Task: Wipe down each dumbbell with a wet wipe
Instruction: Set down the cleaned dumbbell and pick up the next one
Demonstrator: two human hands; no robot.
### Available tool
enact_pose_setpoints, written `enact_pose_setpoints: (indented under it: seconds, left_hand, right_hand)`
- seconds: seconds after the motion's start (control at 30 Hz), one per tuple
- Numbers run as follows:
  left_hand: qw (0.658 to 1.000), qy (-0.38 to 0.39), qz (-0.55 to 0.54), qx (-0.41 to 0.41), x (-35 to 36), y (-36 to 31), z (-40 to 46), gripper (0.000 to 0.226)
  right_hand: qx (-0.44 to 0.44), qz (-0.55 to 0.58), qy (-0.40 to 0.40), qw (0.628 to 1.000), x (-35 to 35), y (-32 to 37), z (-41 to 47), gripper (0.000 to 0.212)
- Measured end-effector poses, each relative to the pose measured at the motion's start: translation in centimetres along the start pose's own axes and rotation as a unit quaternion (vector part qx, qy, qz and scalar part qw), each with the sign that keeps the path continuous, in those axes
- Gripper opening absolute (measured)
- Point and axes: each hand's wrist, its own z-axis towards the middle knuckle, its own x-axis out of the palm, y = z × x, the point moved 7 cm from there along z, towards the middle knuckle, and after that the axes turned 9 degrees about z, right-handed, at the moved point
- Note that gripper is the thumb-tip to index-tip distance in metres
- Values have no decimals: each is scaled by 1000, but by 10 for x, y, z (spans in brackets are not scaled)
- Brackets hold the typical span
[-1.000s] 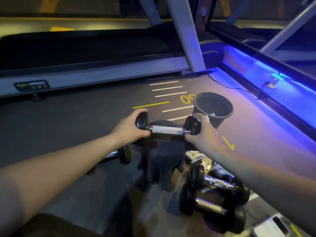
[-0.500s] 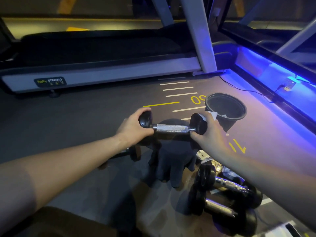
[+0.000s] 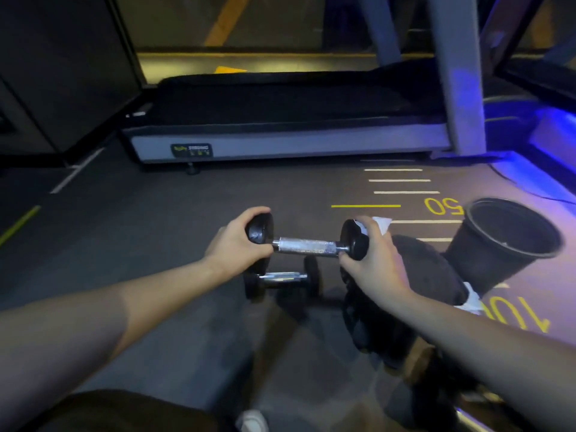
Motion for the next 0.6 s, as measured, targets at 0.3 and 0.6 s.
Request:
enact_pose_setpoints:
  seconds: [0.3, 0.6]
  left_hand:
    - [996, 27, -15, -85, 32, 106, -28, 73]
    - [986, 86, -14, -139, 110, 169, -28, 76]
  right_hand:
    - [40, -17, 76, 996, 92, -25, -23, 63]
    - [123, 0, 134, 983, 153, -109, -37, 71]
